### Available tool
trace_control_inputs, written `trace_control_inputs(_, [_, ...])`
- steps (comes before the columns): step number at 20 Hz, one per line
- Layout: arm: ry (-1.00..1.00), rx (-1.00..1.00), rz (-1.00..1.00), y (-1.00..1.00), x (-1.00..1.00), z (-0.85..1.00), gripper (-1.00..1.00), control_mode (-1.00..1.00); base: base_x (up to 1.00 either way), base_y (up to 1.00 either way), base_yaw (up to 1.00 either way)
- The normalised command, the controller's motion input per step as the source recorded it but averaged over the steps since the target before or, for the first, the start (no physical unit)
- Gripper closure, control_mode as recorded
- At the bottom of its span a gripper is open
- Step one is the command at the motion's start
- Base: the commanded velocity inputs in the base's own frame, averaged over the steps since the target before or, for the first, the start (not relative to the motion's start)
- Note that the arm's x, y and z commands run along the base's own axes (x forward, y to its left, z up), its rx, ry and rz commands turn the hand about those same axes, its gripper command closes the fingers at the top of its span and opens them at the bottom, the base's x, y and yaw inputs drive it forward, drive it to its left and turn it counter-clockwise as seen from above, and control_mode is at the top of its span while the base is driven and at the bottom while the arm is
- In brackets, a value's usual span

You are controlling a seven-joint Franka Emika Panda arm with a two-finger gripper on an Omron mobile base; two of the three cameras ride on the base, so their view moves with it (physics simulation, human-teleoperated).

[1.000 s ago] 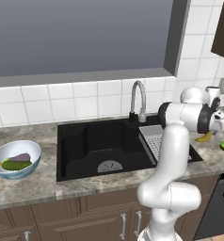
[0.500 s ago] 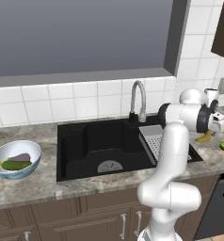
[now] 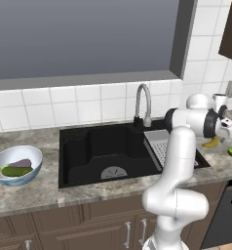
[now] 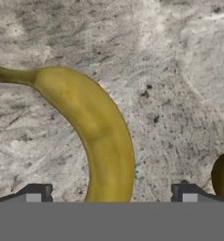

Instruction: There is a mixed pile of frozen fruits and vegetables on the counter. Locate all the frozen vegetables and place the items in a bowl on the counter. Take all the frozen fruits and defrost them in a running sink.

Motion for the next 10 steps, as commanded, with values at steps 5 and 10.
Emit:
trace_control_inputs(5, [0.00, 0.00, 0.00, -0.10, 0.01, -0.11, -1.00, -1.00, 0.00, 0.00, 0.00])
trace_control_inputs(10, [0.00, 0.00, 0.00, -0.01, 0.04, -0.15, -1.00, -1.00, 0.00, 0.00, 0.00])
